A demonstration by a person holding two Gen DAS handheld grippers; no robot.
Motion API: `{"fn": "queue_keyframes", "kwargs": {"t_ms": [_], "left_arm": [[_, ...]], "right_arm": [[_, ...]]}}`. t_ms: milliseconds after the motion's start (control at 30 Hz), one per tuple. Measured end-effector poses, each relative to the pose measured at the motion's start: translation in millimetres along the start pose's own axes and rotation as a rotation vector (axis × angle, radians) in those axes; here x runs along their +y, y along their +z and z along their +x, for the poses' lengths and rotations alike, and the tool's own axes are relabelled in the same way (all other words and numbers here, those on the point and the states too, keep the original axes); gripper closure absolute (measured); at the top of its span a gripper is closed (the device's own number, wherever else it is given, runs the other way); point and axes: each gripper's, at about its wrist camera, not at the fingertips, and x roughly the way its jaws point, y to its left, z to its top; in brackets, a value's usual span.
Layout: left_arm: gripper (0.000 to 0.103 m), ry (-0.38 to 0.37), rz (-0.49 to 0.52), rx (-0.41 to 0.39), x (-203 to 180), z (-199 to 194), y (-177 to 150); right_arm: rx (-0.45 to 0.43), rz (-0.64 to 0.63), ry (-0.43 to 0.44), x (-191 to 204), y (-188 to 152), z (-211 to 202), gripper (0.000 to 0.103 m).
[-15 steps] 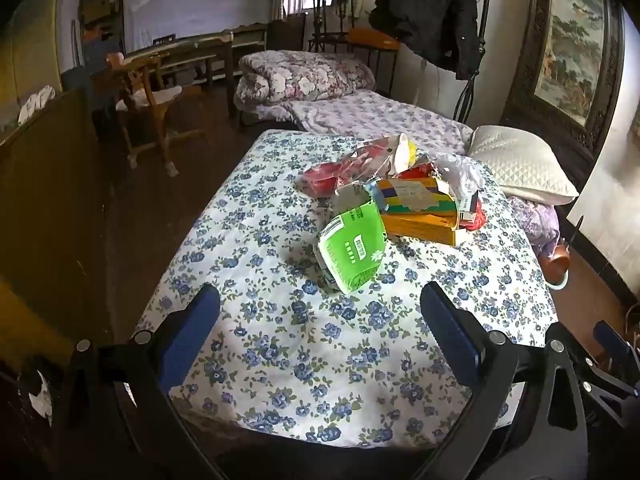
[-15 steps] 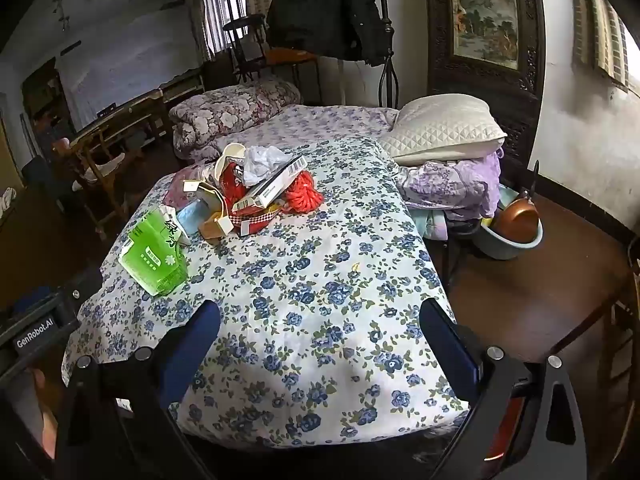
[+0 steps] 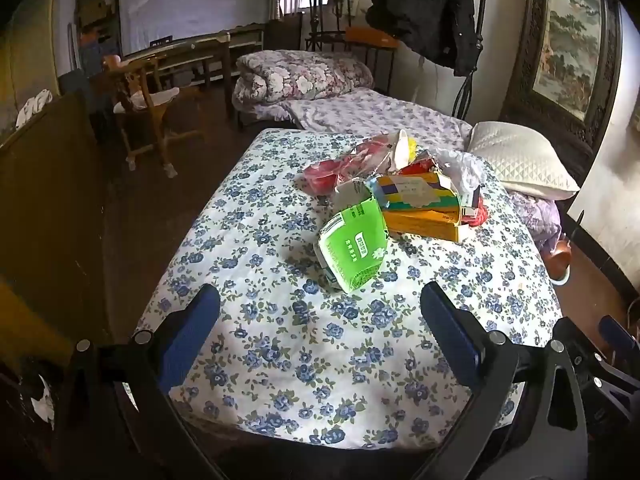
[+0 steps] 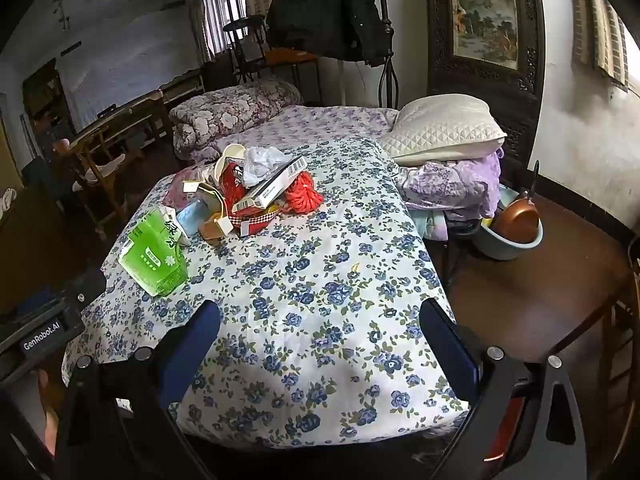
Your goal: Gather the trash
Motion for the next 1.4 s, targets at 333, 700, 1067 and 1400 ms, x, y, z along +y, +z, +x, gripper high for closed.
{"fn": "queue_keyframes", "kwargs": {"t_ms": [333, 700, 1067, 1400], "left_arm": [[0.007, -0.001, -0.001, 0.001, -1.6, 2.4, 0.5], [0.007, -0.001, 0.001, 0.000, -1.8, 2.1, 0.4], [0.007, -0.001, 0.001, -0.001, -1.7, 1.7, 0.0], [0.007, 0.000, 0.001, -0.002, -2.1, 1.7, -0.2]], "right_arm": [[-0.002, 0.009, -0.001, -1.1, 0.0, -0.2, 0.006], [-0.003, 0.009, -0.002, -2.8, 0.0, -0.6, 0.006], [-0.003, 0.007, -0.003, -3.1, -0.1, 0.2, 0.006], [-0.002, 0.007, -0.002, -3.2, 0.1, 0.9, 0.006]]}}
